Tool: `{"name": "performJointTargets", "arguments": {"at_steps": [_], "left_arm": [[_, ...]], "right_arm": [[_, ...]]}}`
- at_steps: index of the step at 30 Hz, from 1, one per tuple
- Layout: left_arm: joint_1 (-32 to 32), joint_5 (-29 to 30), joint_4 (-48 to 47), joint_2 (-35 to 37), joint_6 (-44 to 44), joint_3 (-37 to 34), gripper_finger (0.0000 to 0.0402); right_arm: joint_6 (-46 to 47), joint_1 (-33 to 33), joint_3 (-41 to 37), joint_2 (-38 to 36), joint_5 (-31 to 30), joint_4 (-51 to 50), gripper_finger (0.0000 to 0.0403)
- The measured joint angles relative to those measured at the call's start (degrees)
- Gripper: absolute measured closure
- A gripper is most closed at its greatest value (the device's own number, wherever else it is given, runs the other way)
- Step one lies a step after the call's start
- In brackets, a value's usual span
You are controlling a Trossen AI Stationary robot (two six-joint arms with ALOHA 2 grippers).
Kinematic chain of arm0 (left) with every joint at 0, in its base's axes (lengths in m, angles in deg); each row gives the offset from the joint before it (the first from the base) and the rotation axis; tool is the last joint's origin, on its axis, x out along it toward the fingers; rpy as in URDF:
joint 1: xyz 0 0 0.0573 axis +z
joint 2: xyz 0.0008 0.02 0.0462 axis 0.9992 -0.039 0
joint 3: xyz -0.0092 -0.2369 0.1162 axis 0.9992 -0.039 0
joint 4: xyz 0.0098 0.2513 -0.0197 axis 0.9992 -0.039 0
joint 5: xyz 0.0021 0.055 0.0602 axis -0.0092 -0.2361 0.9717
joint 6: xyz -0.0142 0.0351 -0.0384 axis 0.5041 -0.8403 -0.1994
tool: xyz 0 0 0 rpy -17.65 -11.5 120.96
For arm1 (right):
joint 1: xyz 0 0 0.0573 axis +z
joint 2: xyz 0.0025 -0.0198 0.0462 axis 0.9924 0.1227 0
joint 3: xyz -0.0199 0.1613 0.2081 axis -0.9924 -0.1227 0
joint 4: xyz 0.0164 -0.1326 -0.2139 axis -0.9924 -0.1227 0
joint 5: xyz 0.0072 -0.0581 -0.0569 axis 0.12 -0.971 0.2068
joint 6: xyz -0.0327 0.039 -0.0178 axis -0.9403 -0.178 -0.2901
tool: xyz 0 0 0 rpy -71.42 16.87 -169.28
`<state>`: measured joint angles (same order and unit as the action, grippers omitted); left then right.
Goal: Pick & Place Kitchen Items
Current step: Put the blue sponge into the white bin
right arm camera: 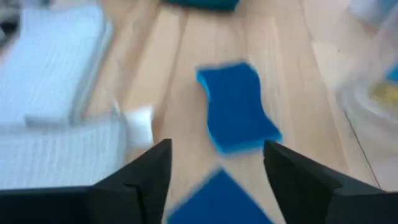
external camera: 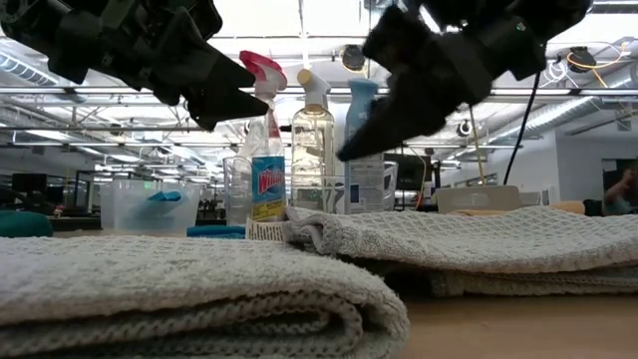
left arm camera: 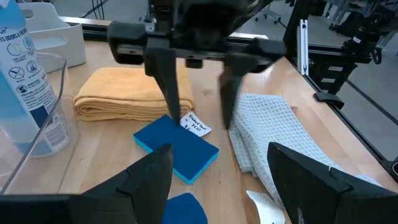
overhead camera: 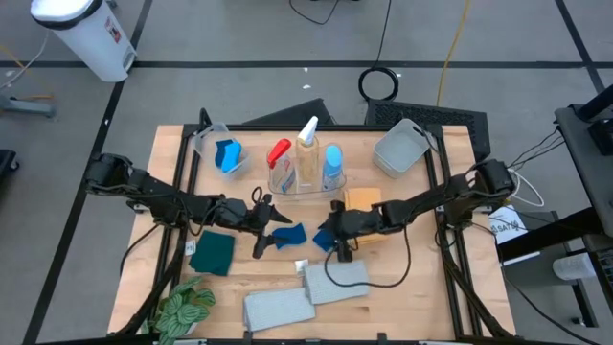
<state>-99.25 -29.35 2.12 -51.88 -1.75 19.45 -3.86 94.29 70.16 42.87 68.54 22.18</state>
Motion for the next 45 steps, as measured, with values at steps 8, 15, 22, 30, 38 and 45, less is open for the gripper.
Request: {"name": "performJointTargets", "arguments": {"at_steps": [8,15,22,30,38,45], "left_arm": [[0.0,0.02,0.03,0.04,-0.02,0.0,0.0135],[0.0,0.02,0.0,0.04,-0.07,0.0,0.0135],[0.0,0.02,-0.02,0.04,-0.17,0.0,0.0135],[0.0,0.02,-0.02,0.04,-0.17,0.0,0.0135],[0.0,0.02,-0.02,0.04,-0.15,0.0,0.0135],[0.0,0.01,-0.02,0.03,-0.04,0.0,0.0135]], "right_arm": [[-0.97,-0.87,1.82,3.18,-0.21,-11.17,0.0113],[-4.71,-2.94,1.82,6.44,0.56,-13.94,0.0139],[-1.36,-5.58,1.96,8.1,1.78,-15.3,0.0176],[1.56,-6.5,1.93,8.23,3.15,-15.71,0.0237],[1.53,-6.56,1.81,7.77,2.68,-15.68,0.0298],[-0.07,-6.56,1.65,5.65,2.5,-15.29,0.034]]}}
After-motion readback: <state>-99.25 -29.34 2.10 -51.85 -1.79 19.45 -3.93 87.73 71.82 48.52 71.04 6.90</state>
